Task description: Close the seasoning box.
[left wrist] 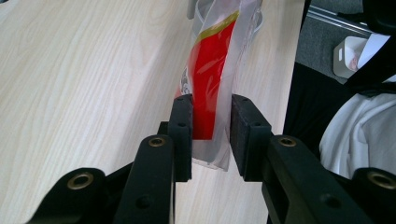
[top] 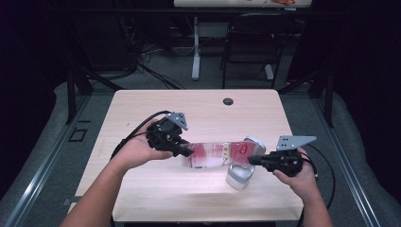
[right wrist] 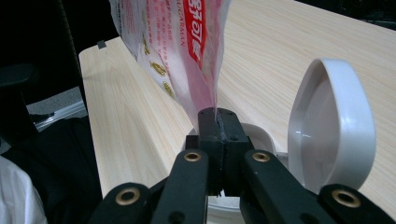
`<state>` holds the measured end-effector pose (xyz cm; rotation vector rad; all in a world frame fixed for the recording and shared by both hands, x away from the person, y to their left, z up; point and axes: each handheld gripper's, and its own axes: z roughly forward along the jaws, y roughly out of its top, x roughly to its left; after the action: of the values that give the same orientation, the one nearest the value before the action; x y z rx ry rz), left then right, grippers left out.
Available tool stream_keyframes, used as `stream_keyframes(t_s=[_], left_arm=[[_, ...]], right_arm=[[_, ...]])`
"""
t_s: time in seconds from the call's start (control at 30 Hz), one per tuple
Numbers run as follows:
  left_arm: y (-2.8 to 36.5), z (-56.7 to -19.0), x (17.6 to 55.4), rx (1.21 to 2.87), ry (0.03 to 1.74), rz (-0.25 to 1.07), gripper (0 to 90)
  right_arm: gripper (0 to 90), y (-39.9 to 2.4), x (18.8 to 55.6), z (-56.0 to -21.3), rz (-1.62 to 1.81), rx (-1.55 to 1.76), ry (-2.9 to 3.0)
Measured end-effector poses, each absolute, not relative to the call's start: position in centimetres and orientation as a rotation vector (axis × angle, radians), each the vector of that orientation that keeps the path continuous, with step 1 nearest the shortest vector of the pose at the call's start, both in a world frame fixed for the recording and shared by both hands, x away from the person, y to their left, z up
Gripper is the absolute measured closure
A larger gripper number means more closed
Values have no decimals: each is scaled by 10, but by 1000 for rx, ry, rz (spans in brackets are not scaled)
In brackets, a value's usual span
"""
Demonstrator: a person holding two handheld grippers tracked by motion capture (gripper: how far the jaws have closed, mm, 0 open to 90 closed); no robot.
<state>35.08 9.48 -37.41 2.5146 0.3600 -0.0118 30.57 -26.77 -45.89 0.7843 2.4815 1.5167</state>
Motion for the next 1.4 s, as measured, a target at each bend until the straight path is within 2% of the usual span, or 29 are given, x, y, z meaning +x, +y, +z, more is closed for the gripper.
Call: stream_keyframes(t_s=[0.53,1.4], left_arm=[[112,-386,348,2480,383,-15,717],[134,-413,345,2424,397,-20,707]], right_arm=[[900,-256,305,-443,1481,734,2494],[900,-225,309,-403,1172,627,2669]])
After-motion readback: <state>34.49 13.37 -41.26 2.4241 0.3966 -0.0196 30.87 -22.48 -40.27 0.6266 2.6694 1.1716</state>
